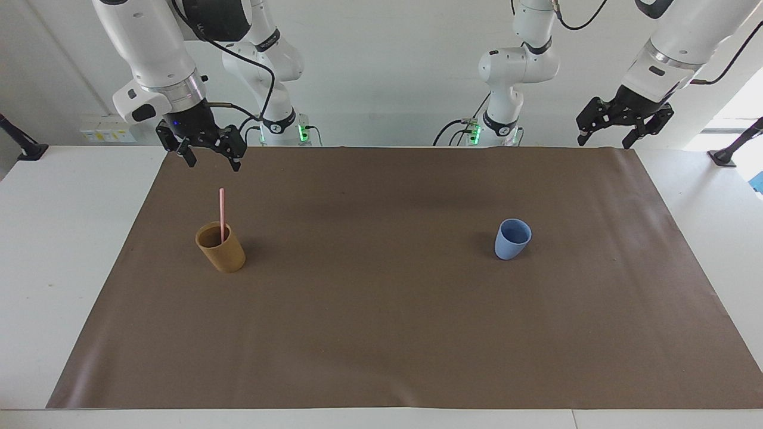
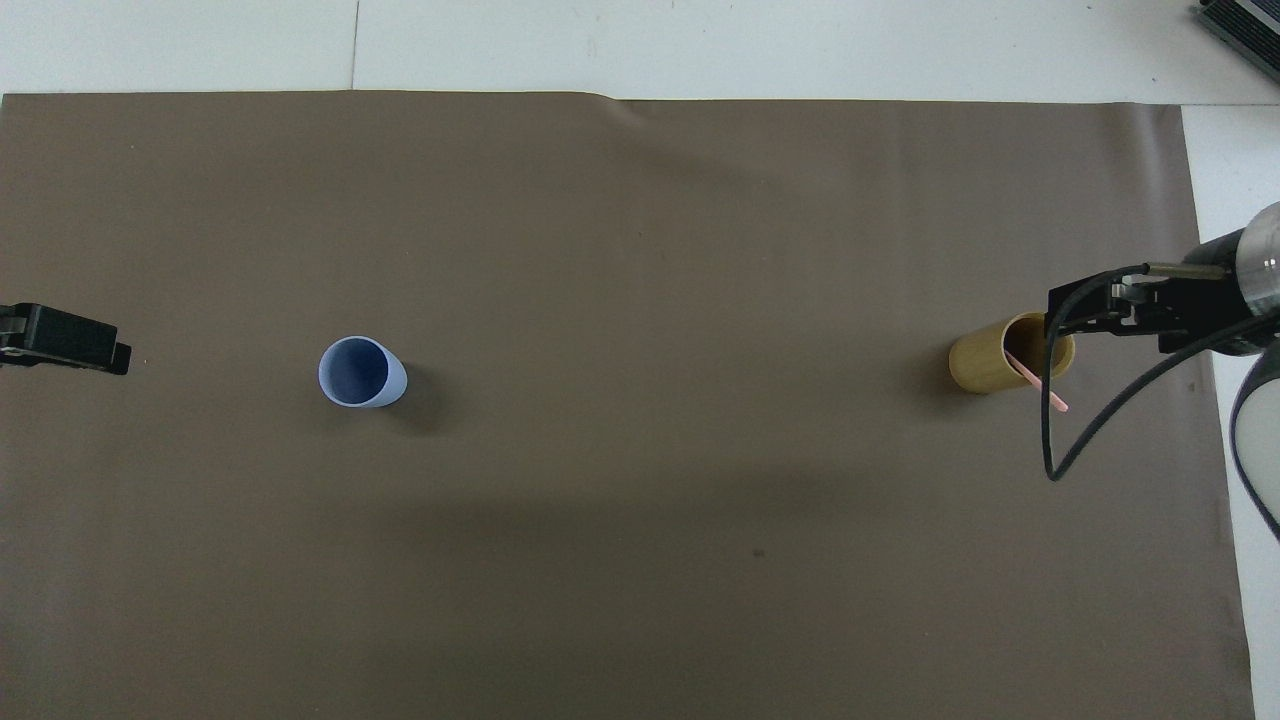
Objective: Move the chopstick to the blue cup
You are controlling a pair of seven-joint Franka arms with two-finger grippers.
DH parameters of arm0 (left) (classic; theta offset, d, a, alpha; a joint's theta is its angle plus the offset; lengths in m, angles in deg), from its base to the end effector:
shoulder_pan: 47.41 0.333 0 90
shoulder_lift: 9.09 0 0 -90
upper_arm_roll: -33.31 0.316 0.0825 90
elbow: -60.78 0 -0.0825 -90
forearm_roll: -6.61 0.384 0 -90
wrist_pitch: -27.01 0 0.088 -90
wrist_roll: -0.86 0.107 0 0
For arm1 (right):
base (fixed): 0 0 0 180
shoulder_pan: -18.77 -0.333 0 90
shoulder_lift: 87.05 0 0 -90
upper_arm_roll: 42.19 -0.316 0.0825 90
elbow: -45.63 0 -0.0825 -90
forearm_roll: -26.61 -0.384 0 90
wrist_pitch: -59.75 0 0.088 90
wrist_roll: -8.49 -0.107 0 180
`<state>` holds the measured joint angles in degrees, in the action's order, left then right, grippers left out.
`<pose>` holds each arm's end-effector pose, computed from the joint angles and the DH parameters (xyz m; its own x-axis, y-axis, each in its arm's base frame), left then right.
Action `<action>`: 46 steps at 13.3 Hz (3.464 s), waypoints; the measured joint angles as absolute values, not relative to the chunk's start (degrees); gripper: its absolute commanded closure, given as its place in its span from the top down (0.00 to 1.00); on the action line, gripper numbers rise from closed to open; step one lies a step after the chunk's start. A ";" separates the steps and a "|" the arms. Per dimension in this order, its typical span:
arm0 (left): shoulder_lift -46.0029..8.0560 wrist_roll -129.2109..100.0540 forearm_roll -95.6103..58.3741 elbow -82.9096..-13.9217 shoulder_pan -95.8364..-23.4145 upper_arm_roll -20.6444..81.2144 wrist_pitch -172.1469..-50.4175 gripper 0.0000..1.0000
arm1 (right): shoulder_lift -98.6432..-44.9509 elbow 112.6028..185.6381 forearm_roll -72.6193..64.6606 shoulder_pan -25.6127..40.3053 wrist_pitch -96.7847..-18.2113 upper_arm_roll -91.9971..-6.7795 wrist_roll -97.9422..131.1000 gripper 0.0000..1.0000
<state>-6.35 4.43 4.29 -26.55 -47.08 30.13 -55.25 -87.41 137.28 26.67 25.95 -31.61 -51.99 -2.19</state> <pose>0.5245 -0.0317 0.6605 0.9924 -0.1170 -0.0382 -0.1155 -0.9925 0.0401 0.5538 0.0255 0.6164 0.9901 -0.1402 0.0015 -0.1402 -0.9901 0.0019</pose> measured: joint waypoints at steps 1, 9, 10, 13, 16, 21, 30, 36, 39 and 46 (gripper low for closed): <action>-6.27 4.43 4.29 -26.57 -47.08 30.13 -55.24 1.00 | -87.41 137.28 26.67 25.95 -31.61 -51.99 -2.19 1.00; -6.18 4.44 4.26 -26.78 -47.08 30.13 -55.23 1.00 | -87.41 137.52 26.67 26.03 -30.86 -51.95 -2.19 1.00; -6.18 4.44 4.26 -26.83 -47.08 30.13 -55.23 1.00 | -87.42 137.53 26.67 26.34 -30.53 -51.93 -2.19 1.00; -6.10 4.43 4.26 -27.03 -47.08 30.13 -55.23 1.00 | -87.42 137.58 26.67 26.92 -30.42 -51.88 -2.18 1.00; -5.49 4.43 4.25 -27.95 -47.08 30.13 -55.23 1.00 | -87.43 137.59 26.67 26.92 -30.44 -51.88 -2.18 1.00; -5.13 4.38 4.25 -29.99 -47.08 30.13 -56.18 1.00 | -87.46 137.61 26.69 26.92 -30.75 -51.88 -1.65 1.00; -6.45 -4.80 3.96 -52.20 -47.08 29.90 -82.96 1.00 | -87.46 137.92 26.70 26.92 -31.57 -51.87 -0.18 1.00; -13.78 -13.99 3.54 -56.78 -51.28 29.16 -95.42 1.00 | -87.47 138.04 26.70 26.92 -31.57 -51.87 -0.18 1.00; -15.30 -14.24 3.54 -58.31 -51.93 29.13 -98.09 1.00 | -87.79 138.55 26.70 26.93 -31.58 -51.86 -0.18 1.00; -15.40 -13.80 3.54 -61.12 -52.16 29.17 -100.25 0.00 | -88.65 139.68 26.70 27.06 -31.64 -51.86 -0.18 1.00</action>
